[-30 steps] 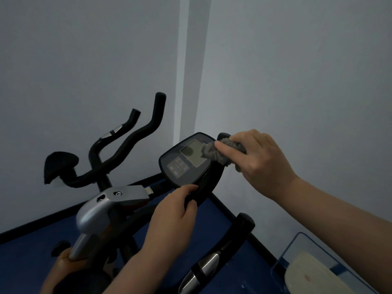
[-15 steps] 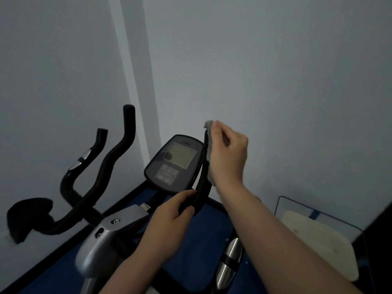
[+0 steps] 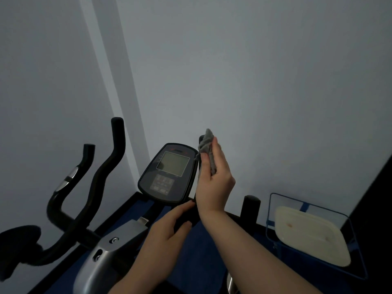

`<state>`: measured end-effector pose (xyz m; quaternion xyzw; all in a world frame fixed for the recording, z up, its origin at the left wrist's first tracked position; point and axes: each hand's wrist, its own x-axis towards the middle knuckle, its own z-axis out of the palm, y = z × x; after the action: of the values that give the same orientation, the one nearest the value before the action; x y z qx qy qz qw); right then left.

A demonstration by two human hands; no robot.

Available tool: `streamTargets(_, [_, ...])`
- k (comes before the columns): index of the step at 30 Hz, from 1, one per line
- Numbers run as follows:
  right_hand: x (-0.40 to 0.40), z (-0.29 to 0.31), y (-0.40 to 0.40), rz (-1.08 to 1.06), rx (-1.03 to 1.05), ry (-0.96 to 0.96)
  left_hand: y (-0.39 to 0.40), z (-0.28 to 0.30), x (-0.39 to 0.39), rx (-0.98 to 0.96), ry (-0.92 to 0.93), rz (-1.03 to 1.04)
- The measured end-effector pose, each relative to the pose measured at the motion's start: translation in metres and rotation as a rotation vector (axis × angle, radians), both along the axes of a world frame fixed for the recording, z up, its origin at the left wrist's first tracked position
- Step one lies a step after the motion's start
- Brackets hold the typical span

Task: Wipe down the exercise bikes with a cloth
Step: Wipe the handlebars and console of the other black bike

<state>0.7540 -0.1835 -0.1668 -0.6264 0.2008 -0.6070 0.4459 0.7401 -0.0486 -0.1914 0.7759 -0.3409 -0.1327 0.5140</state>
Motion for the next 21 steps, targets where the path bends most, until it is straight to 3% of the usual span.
streamTargets(14, [-0.030, -0.029, 0.018, -0.021, -0.001, 0.292, -0.003, -0.004, -0.007, 0.001, -0.086, 0.091])
streamTargets(19, [-0.053, -0.026, 0.019, 0.113, 0.062, 0.409, -0.002, -0.008, -0.006, 0.018, -0.092, 0.113])
streamTargets(21, [-0.060, -0.013, 0.011, 0.165, 0.119, 0.369, -0.001, -0.011, -0.006, 0.006, -0.080, 0.119])
